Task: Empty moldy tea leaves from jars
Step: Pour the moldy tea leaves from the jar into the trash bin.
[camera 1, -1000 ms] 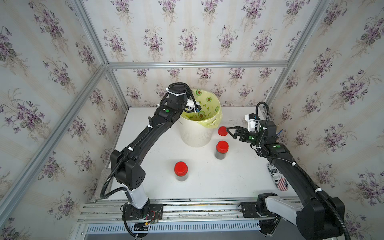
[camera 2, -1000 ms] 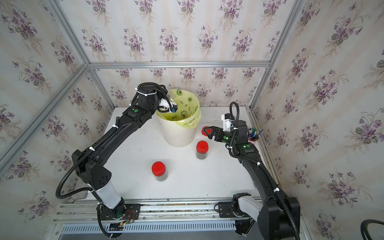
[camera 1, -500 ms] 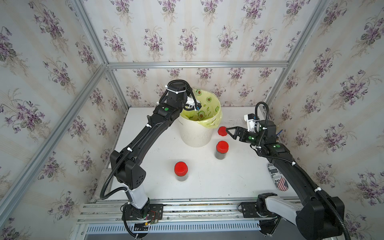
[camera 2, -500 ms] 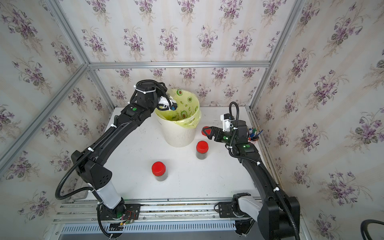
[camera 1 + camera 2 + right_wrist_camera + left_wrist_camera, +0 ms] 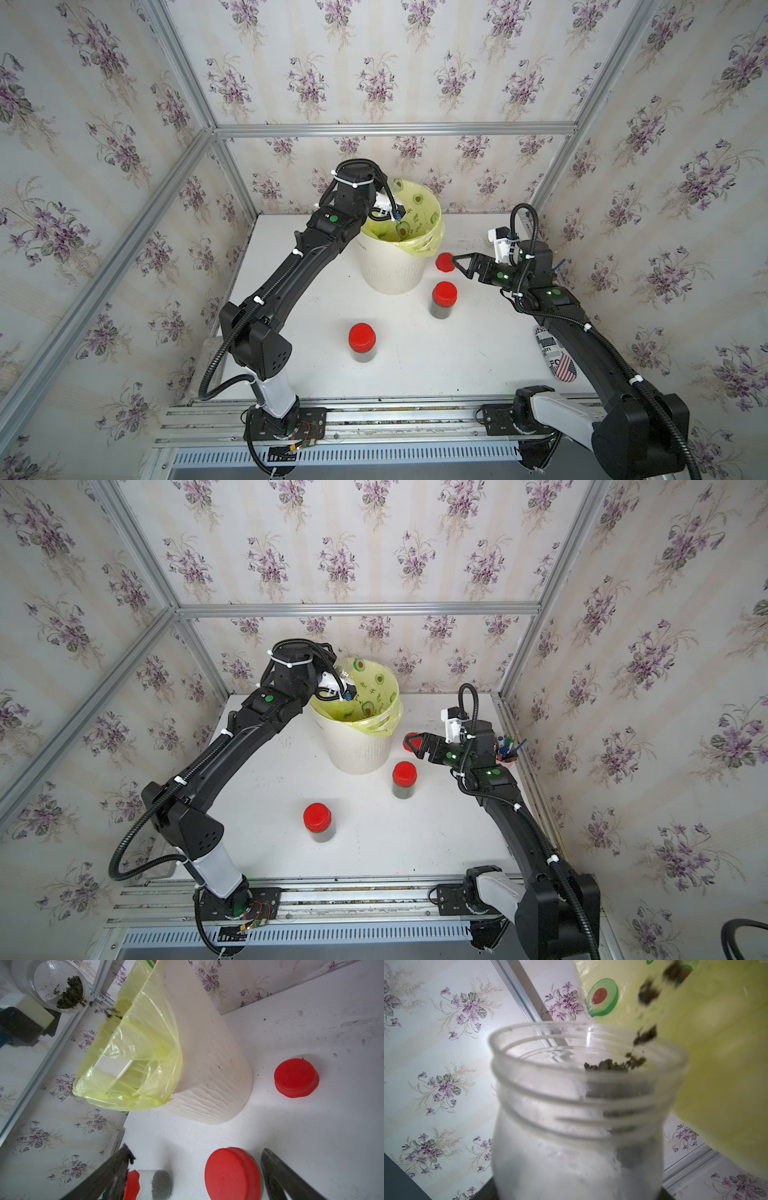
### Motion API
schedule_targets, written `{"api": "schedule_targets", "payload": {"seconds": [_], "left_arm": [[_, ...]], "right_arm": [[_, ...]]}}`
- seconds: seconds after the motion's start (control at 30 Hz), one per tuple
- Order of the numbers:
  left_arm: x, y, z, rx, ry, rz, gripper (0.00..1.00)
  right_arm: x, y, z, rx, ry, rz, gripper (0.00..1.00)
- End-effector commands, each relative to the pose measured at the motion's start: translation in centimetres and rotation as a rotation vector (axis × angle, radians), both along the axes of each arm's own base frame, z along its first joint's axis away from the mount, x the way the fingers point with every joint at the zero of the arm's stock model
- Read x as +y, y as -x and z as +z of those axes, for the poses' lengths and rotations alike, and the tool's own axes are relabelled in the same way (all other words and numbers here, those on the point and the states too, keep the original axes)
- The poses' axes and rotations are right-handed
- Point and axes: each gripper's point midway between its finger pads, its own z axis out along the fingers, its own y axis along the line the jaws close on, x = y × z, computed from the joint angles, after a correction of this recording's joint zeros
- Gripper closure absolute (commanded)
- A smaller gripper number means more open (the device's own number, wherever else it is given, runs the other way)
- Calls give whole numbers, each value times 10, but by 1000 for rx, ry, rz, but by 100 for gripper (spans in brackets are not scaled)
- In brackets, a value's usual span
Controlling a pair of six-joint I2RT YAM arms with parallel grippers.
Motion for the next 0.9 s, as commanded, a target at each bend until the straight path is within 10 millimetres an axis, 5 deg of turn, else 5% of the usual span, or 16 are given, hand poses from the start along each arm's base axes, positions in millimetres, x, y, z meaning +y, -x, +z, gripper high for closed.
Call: {"api": "schedule_targets", "payload": {"seconds": [0.0, 0.2, 0.4, 0.57, 0.87], "left_arm": [[0, 2, -6, -20, -241, -61, 47], [-2, 1, 22, -82, -213, -65, 47], [-2, 1, 8, -57, -226, -62, 47], [-1, 7, 25, -71, -237, -63, 47], [11, 8, -4, 29, -277, -38, 47]], "right_arm": [[2, -2, 10, -28, -16, 8, 4], [1, -1, 14, -36, -9, 4, 4], [2, -1, 14, -32, -13, 5, 4], [1, 0, 12, -27, -11, 6, 4], [6, -1, 8, -5, -30, 27, 4]]}}
